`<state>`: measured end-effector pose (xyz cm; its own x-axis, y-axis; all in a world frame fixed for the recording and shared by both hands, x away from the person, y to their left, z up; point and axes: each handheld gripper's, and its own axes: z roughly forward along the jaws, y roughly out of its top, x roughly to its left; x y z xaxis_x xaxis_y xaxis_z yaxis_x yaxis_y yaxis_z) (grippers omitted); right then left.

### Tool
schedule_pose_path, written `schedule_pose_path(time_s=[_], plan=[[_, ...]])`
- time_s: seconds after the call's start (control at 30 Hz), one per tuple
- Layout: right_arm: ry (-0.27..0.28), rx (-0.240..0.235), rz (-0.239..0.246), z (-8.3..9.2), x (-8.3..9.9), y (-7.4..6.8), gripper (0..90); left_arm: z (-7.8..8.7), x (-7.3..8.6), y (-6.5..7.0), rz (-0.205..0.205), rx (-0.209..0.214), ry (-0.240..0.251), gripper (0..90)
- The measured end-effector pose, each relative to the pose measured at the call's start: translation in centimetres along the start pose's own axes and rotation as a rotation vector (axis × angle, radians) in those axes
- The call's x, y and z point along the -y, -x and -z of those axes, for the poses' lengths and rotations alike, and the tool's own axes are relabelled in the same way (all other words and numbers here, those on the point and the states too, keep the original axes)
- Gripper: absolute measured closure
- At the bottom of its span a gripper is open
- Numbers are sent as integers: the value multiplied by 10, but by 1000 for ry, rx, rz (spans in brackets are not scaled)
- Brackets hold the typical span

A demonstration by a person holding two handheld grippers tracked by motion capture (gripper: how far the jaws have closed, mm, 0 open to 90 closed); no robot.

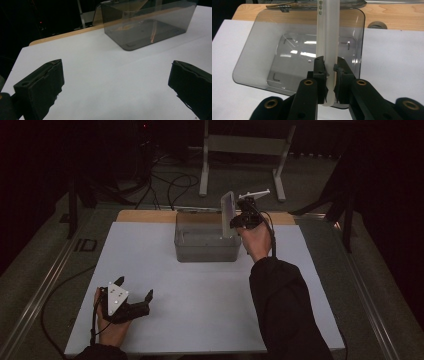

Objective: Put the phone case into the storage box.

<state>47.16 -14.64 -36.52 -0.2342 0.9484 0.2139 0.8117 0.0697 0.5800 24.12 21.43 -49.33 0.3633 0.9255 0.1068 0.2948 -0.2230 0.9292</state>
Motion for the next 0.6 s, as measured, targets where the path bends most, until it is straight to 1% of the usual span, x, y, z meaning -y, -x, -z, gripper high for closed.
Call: schedule_pose_path(time_s=[0.07, 0.17, 0.23, 0.37, 0.4, 0.47, 0.6], plan=[[-2, 5, 2, 0, 0, 1, 817, 0, 0, 0, 1, 0, 1, 11], [-6, 15, -12, -3, 1, 3, 817, 0, 0, 0, 8, 5, 4, 11], [-9, 21, -10, -4, 2, 5, 817, 0, 0, 0, 7, 5, 3, 12], [-14, 22, -12, -6, 3, 6, 816, 0, 0, 0, 6, 5, 2, 12], [-19, 39, -8, -8, 4, 5, 816, 0, 0, 0, 6, 4, 2, 12], [-20, 54, 0, -9, 4, 5, 817, 1, 0, 0, 6, 4, 2, 12], [-25, 58, -5, -11, 5, 6, 817, 1, 0, 0, 6, 3, 2, 12]])
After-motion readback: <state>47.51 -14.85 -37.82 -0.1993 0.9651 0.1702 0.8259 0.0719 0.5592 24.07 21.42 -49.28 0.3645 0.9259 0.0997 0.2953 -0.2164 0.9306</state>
